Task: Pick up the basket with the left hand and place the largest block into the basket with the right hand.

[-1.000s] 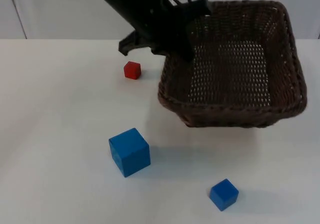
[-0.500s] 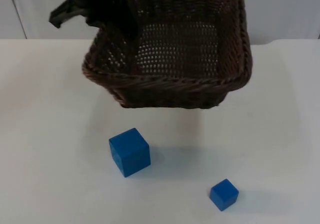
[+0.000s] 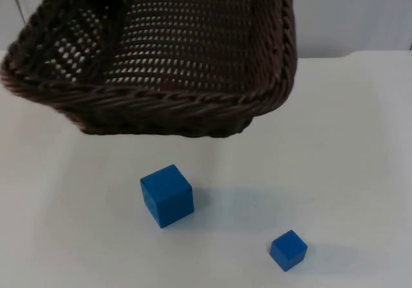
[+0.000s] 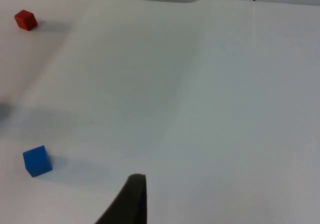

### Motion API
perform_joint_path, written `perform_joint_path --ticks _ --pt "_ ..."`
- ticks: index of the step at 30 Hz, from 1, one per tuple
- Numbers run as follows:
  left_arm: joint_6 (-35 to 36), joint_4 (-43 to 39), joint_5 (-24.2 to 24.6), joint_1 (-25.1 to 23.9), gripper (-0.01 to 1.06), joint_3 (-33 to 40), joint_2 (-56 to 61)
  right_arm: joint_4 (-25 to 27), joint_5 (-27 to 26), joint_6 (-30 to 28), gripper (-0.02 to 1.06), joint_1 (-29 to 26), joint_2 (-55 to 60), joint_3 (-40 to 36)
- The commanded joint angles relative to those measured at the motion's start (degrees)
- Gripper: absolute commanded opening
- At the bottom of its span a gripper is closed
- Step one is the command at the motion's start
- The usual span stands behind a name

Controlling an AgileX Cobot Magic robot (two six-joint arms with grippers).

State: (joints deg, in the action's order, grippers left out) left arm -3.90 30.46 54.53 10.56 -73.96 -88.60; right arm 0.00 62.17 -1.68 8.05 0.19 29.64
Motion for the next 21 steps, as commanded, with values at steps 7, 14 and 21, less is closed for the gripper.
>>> perform_joint_path --ticks 7,14,21 --pt "1.2 0.6 1.7 -5.1 0.00 4.9 6.9 0.0 -0.3 -0.6 1.05 -0.4 -0.2 -0.2" --pt "1.2 1.2 2.7 -5.4 0.00 5.1 9.1 0.0 -0.3 -0.6 1.05 -0.4 -0.2 -0.2" --pt "1.2 2.1 5.1 -5.4 0.00 5.1 9.1 0.0 -0.3 -0.6 1.05 -0.4 -0.2 -0.2"
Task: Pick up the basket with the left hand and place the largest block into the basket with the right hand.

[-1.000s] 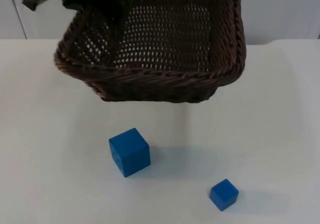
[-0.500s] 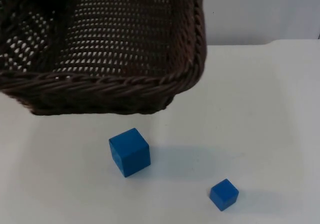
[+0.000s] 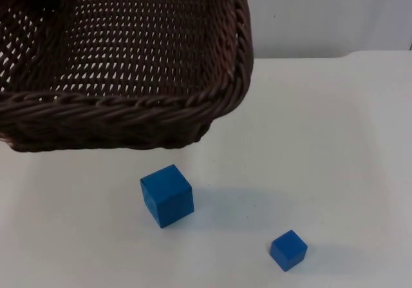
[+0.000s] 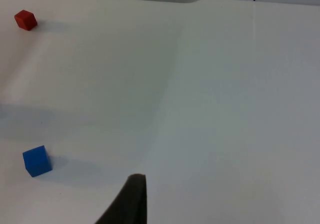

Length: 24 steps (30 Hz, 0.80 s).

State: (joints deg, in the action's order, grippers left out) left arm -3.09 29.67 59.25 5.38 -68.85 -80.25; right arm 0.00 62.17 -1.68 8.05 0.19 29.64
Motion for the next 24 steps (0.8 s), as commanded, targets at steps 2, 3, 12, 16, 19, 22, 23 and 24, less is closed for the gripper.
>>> perform_joint_path --ticks 2,3,12,16,19,22,23,24 --pt "0.4 3.3 0.7 -0.2 0.00 -0.1 0.7 0.0 -0.3 -0.6 1.05 -0.4 -0.2 -0.2" --pt "0.4 3.6 1.0 -0.2 0.00 -0.1 0.7 0.0 -0.3 -0.6 1.05 -0.4 -0.2 -0.2" --pt "0.4 3.1 1.7 -0.2 0.00 -0.1 0.7 0.0 -0.3 -0.6 1.05 -0.4 -0.2 -0.2" --pt "0.4 3.1 1.7 -0.2 0.00 -0.1 0.7 0.0 -0.3 -0.6 1.05 -0.4 -0.2 -0.2" --pt "0.4 3.1 1.8 -0.2 0.00 -0.1 0.7 0.0 -0.4 -0.6 1.05 -0.4 -0.2 -0.2" --pt "0.4 3.1 2.2 -0.2 0.00 -0.1 0.7 0.0 -1.0 -0.7 1.05 -0.4 -0.2 0.2" --pt "0.4 3.1 2.3 -0.2 0.00 -0.1 0.7 -0.3 -1.3 -0.8 1.05 -0.4 -0.2 0.5" --pt "0.4 3.1 2.3 -0.2 0.00 -0.1 0.7 -0.3 -1.3 -0.8 1.05 -0.4 -0.2 0.5"
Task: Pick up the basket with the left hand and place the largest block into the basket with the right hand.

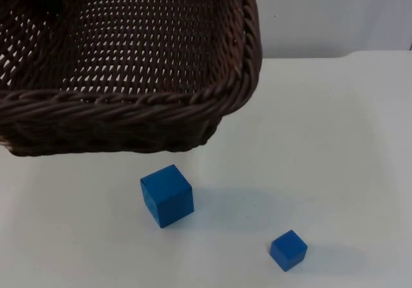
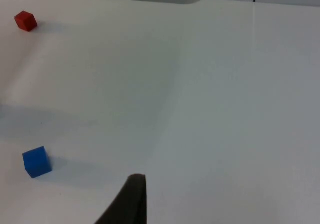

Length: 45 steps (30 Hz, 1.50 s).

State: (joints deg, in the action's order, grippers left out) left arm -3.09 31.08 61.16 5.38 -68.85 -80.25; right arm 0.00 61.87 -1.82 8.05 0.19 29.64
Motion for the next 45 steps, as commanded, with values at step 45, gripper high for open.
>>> perform_joint_path --ticks 45 --pt "0.4 0.4 1.4 -0.2 0.00 -0.1 0.7 -0.9 -57.8 -14.3 1.05 11.6 80.8 8.6"
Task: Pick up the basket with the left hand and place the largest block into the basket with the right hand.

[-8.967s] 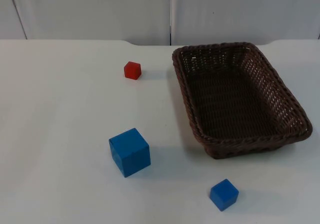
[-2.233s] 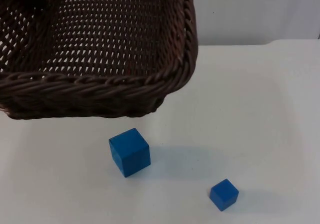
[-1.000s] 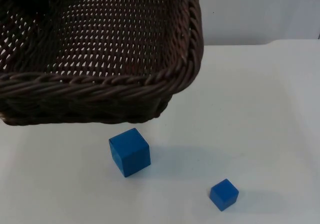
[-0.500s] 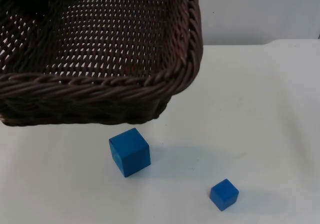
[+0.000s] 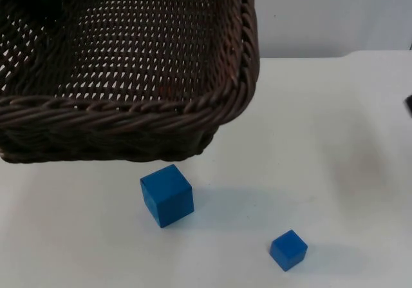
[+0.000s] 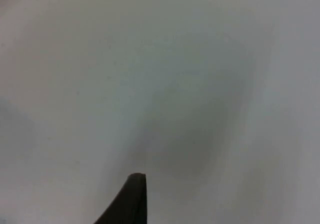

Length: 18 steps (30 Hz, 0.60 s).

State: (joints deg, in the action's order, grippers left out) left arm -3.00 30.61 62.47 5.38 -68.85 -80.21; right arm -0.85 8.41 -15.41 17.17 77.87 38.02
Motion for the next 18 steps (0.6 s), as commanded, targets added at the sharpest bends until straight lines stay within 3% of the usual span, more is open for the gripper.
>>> perform_joint_path --ticks 1,13,18 --pt "0.3 0.9 -0.2 -0.2 0.00 -0.1 0.7 -0.1 -5.5 -0.7 1.05 3.6 4.8 0.2" --pt "0.3 0.8 -0.1 -0.2 0.00 -0.1 0.7 0.0 -17.4 1.0 1.05 14.7 16.5 0.2" --pt "0.3 0.8 -0.1 -0.2 0.00 -0.1 0.7 -0.3 -18.8 3.9 1.05 17.8 19.3 1.6"
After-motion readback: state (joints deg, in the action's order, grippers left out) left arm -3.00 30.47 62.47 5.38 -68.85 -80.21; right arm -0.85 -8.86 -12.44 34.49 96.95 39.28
